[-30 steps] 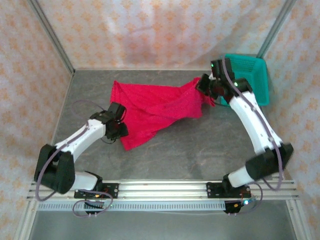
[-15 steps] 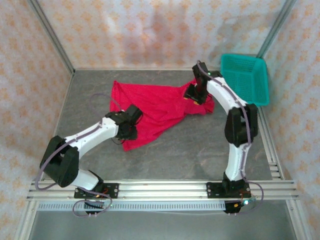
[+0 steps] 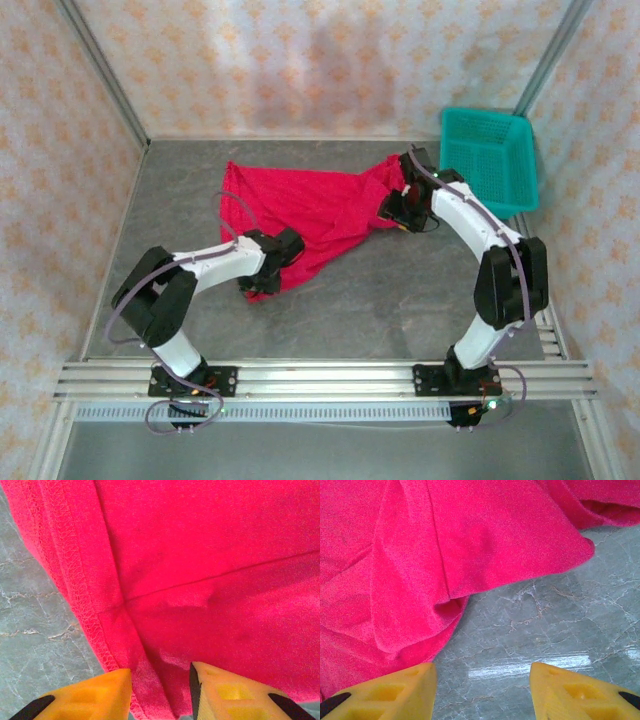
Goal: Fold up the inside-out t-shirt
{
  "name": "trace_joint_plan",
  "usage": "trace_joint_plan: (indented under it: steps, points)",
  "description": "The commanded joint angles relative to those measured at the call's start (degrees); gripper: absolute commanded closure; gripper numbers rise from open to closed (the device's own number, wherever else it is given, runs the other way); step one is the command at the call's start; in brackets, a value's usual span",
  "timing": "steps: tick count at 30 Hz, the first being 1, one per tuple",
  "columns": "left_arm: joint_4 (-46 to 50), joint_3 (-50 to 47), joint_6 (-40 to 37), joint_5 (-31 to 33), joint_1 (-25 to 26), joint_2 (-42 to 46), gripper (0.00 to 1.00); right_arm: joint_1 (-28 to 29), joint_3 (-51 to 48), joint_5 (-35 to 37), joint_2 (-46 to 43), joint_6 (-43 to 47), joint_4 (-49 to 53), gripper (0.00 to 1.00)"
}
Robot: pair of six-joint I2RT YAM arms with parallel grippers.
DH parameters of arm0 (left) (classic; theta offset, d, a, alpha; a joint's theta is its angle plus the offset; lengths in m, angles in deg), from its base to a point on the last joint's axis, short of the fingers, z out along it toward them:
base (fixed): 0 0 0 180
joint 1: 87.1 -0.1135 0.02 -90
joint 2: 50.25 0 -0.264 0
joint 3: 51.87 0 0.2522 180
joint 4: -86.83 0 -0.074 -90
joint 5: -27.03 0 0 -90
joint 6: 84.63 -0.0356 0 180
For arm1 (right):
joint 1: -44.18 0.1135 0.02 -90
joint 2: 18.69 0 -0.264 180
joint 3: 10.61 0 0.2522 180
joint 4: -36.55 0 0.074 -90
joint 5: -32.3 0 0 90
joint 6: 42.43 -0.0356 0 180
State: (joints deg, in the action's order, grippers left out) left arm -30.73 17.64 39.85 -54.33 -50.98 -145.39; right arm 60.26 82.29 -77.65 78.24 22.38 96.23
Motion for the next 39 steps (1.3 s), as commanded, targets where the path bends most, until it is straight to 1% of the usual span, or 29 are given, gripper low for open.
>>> trace_joint_plan:
  steps: [1,11,16,21,25,29,34,37,39]
  points:
    - [1.50,-1.22,2.21,2.78,0.21,-0.22,0.63,0.25,1.07,1.07,0.10,1.24,-0.21,0.46]
    - [1.54,-3.70,3.03,3.39,0.14,1.14,0.68,0.27,1.43,0.61,0.63,1.06,-0.30,0.46]
    - [1.93,-3.94,3.47,2.86,0.23,2.22,0.75,0.26,1.73,0.54,0.94,1.04,-0.29,0.46]
    - [1.99,-5.00,4.17,2.08,0.14,4.92,0.78,0.27,1.65,0.43,1.47,0.97,-0.47,0.46]
    - [1.38,-6.31,4.63,1.97,0.14,5.67,0.87,0.27,1.35,0.34,1.86,1.10,-0.56,0.46]
    - [0.73,-6.93,4.66,1.73,0.09,4.93,0.99,0.27,0.78,0.72,1.47,1.35,-0.24,0.46]
    - [0.92,-6.88,4.63,1.94,0.14,4.88,1.00,-0.59,-1.41,1.56,0.74,1.78,-0.52,0.46]
    - [2.53,-5.76,4.63,2.94,0.02,7.90,1.00,-1.84,-4.77,1.17,0.95,1.70,-2.59,0.45]
    - [4.22,-4.34,4.61,3.94,-0.42,10.58,1.00,-2.45,-6.85,-0.05,1.33,1.40,-4.31,0.39]
